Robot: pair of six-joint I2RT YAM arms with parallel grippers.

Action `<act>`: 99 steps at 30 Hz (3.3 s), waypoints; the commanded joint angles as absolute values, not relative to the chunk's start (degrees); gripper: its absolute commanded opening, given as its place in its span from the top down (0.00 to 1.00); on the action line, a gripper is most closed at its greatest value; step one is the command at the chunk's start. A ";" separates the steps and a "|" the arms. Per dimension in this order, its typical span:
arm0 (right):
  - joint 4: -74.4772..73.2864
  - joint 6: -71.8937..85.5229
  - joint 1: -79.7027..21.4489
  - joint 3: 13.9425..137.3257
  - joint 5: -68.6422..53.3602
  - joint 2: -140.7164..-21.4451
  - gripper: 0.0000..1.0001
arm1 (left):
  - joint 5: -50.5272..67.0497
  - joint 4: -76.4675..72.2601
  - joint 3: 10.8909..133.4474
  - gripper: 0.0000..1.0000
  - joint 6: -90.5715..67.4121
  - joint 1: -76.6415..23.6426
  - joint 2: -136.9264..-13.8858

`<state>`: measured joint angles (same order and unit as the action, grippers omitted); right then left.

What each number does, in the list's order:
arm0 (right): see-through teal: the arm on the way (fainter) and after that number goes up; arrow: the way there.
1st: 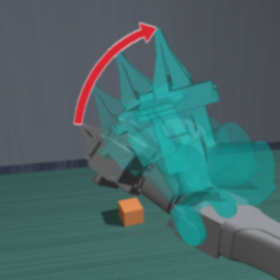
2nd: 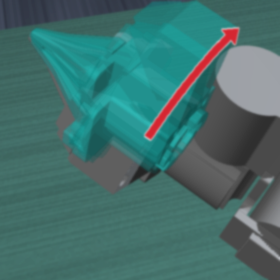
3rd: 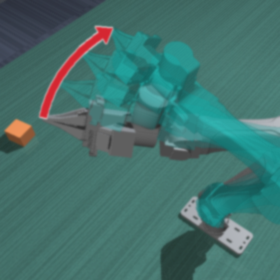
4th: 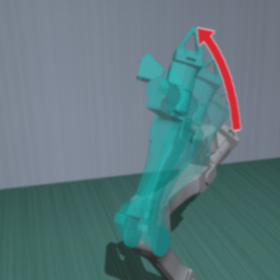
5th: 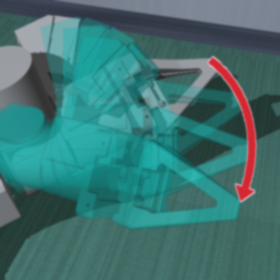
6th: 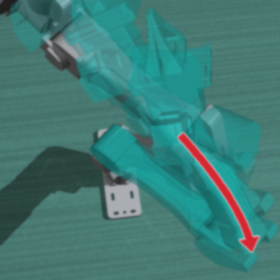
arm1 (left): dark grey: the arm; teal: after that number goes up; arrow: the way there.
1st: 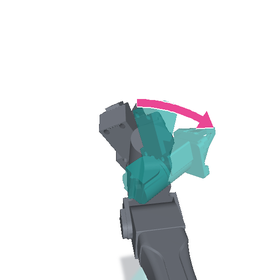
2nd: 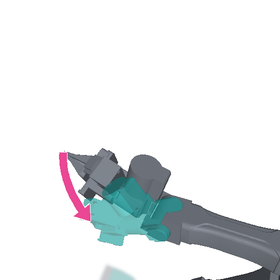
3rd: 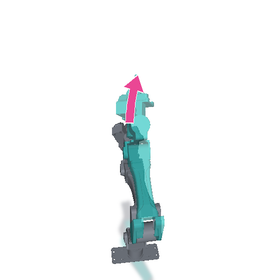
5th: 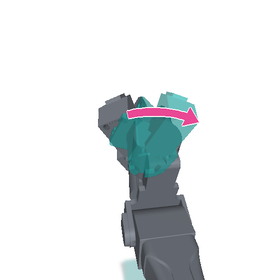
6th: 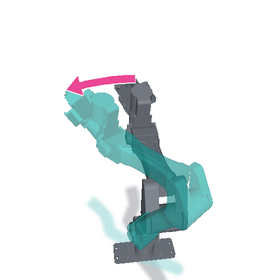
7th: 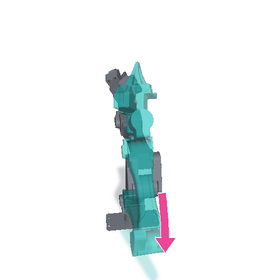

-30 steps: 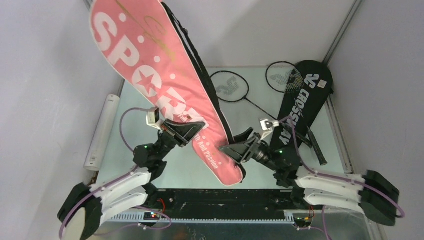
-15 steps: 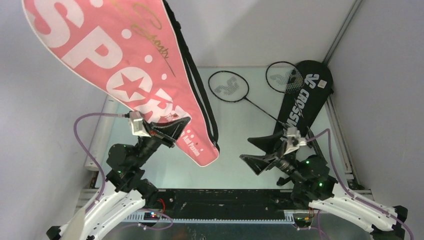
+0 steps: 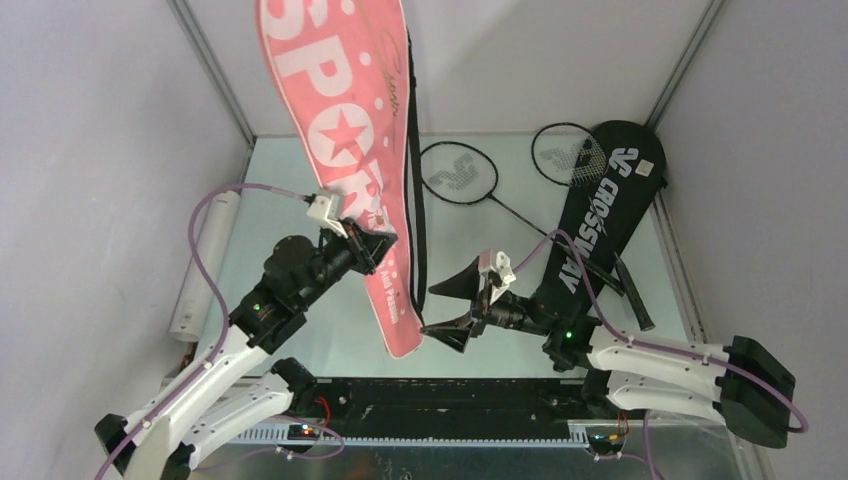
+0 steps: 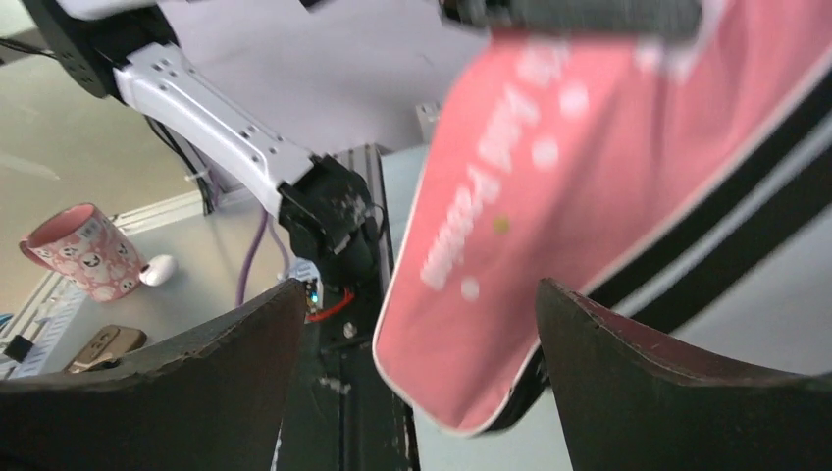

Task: Pack up the badminton gear
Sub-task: Adjust the racket bag.

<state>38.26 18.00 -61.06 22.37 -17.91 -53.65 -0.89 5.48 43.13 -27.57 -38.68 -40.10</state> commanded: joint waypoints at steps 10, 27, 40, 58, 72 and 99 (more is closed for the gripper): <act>53.54 31.57 -48.91 30.53 -22.59 -73.65 0.12 | 12.04 -10.69 38.73 1.00 -34.12 -39.02 -33.07; 75.24 43.30 -42.38 29.62 -52.70 -78.53 0.40 | 23.60 -23.06 33.34 1.00 -35.07 -38.99 -26.14; 48.30 27.52 -32.61 20.38 -63.90 -47.75 1.00 | 39.95 -24.52 29.83 1.00 -22.70 -38.96 -18.96; 22.14 14.25 -36.38 22.85 -45.14 -34.75 0.48 | 37.62 -28.05 31.77 1.00 -27.80 -39.00 -24.76; 19.58 13.67 -44.65 16.95 -36.54 -27.90 0.05 | 25.95 -24.25 28.46 1.00 -25.87 -39.00 -18.39; -5.50 25.67 -51.66 24.25 33.21 -40.56 1.00 | 15.32 -15.85 29.24 1.00 -26.13 -39.01 -13.72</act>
<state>18.94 24.08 -52.01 20.58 -0.49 -42.46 20.73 -12.93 25.71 -26.94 -39.24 -17.93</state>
